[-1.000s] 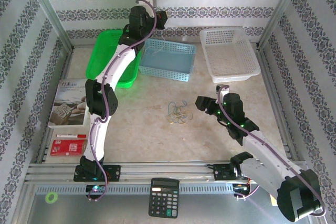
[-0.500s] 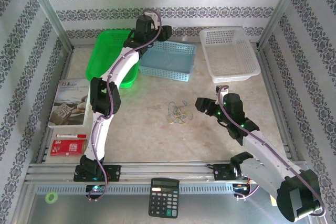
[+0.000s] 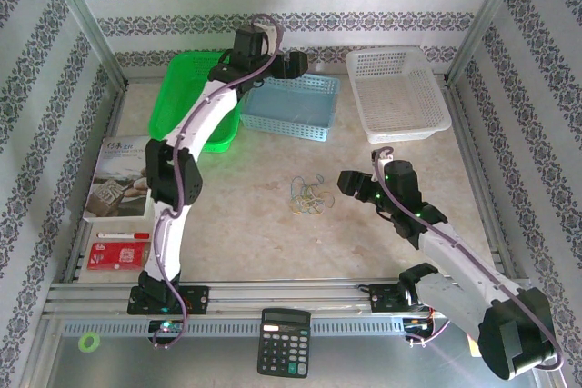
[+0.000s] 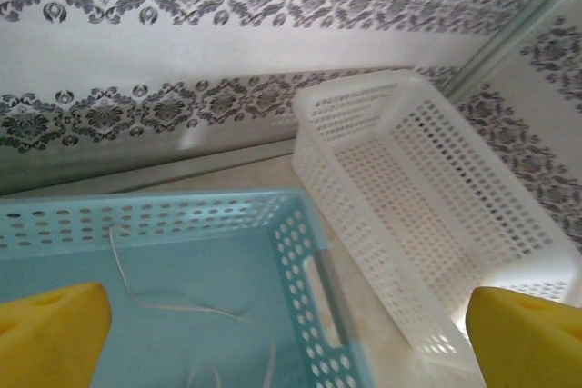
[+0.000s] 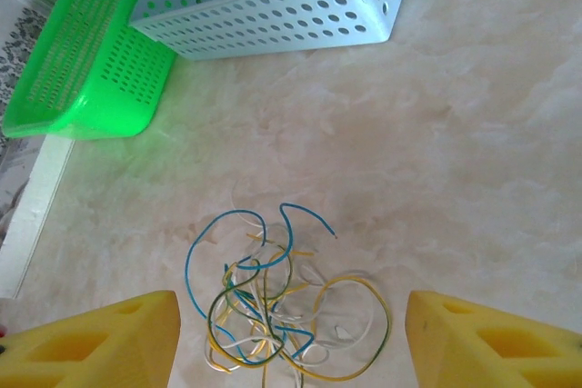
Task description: Untangle the cables
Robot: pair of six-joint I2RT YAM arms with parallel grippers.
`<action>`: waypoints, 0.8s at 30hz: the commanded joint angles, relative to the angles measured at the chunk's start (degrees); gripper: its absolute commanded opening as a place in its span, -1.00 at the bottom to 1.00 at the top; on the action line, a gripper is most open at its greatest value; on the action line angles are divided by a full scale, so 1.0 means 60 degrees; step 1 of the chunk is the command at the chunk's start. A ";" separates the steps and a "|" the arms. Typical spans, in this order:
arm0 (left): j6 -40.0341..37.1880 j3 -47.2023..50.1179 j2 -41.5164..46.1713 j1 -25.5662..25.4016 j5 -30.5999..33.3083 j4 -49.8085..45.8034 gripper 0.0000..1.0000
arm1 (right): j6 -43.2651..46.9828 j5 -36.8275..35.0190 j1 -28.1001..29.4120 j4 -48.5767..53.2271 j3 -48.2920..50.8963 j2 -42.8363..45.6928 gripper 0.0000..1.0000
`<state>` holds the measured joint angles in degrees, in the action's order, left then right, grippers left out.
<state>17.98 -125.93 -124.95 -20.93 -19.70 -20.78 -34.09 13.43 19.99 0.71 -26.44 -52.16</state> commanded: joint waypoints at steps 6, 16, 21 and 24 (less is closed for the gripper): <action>0.0905 0.5007 0.3870 -0.0243 -0.0406 0.1273 1.00 | 0.0124 0.0445 0.0156 -0.0078 -0.0157 -0.0348 0.28; 0.3649 1.1192 0.7360 -0.0357 -0.0572 0.3595 1.00 | 0.0920 0.0370 0.1640 0.0290 -0.0664 -0.1612 0.11; 0.4383 1.2469 0.8252 -0.0409 -0.0496 0.4256 1.00 | 0.1197 -0.0094 0.2165 0.0391 -0.0780 -0.2420 -0.18; 0.4245 1.2416 0.8385 -0.0419 -0.0491 0.3980 1.00 | 0.1268 -0.0278 0.2398 0.0422 -0.0772 -0.2761 -0.30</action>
<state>41.21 -50.78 -76.44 -22.87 -22.31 -1.63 -28.08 14.17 33.34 2.26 -29.87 -67.57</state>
